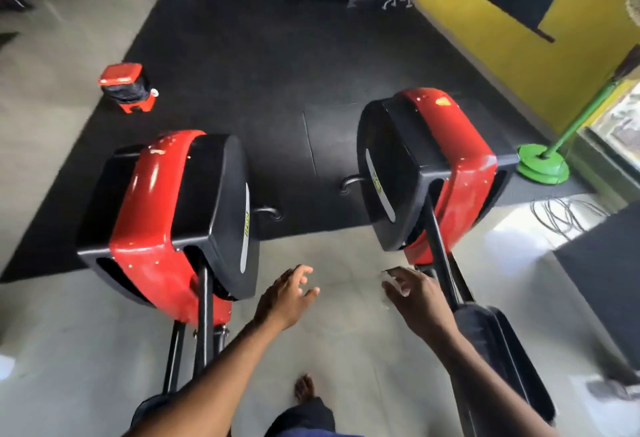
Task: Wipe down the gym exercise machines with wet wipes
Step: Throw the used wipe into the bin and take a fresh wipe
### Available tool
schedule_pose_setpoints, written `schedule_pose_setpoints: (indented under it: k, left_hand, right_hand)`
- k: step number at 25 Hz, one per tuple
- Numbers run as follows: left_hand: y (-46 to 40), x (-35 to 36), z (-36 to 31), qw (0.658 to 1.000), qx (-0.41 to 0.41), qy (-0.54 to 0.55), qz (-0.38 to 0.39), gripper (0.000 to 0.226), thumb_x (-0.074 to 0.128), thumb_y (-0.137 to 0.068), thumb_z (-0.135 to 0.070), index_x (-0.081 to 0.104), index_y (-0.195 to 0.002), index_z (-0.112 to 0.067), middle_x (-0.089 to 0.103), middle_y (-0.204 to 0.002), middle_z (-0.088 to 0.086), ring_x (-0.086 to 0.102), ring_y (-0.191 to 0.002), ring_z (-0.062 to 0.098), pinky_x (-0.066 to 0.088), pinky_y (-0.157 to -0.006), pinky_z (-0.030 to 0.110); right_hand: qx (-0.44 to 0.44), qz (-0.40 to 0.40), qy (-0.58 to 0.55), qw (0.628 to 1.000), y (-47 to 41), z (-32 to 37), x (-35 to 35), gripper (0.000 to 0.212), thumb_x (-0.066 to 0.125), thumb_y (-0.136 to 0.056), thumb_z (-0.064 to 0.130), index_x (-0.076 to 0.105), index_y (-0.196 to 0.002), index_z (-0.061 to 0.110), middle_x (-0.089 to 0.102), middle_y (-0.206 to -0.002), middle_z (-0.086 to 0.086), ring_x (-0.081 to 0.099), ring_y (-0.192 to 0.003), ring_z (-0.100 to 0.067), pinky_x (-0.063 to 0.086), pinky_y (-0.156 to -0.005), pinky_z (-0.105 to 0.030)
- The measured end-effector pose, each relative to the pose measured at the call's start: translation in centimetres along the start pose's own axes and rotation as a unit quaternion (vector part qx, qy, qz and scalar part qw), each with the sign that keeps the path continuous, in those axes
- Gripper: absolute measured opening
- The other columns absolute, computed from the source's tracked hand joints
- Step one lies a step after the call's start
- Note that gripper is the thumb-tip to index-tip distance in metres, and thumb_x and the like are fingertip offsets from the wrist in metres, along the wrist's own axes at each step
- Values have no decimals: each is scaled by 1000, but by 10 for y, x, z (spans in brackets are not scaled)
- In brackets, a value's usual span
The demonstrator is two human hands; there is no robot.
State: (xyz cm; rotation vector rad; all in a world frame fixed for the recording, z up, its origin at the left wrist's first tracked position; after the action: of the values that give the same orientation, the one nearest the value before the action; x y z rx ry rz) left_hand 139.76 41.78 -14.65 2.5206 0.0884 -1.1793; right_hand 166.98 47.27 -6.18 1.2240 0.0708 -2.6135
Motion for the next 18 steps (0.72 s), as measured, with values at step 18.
schedule_pose_setpoints:
  k: [18]
  left_hand:
    - [-447, -204, 56, 994, -102, 33, -20, 42, 71, -93, -47, 61, -129, -29, 66, -112, -10, 70, -92, 7, 52, -87, 25]
  right_hand:
    - [-68, 90, -34, 993, -545, 119, 83, 10, 71, -85, 33, 67, -83, 24, 64, -78, 14, 62, -75, -7, 52, -69, -34]
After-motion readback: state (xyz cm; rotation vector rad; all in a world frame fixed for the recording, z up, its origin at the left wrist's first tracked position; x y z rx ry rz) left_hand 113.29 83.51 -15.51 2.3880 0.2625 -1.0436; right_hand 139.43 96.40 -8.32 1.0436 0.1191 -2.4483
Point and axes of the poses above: each hand's wrist, its own y-axis away from the middle knuckle, its own x-axis out of the palm, z = x × y, the point moved 4 cm from there along -y, towards the middle knuckle
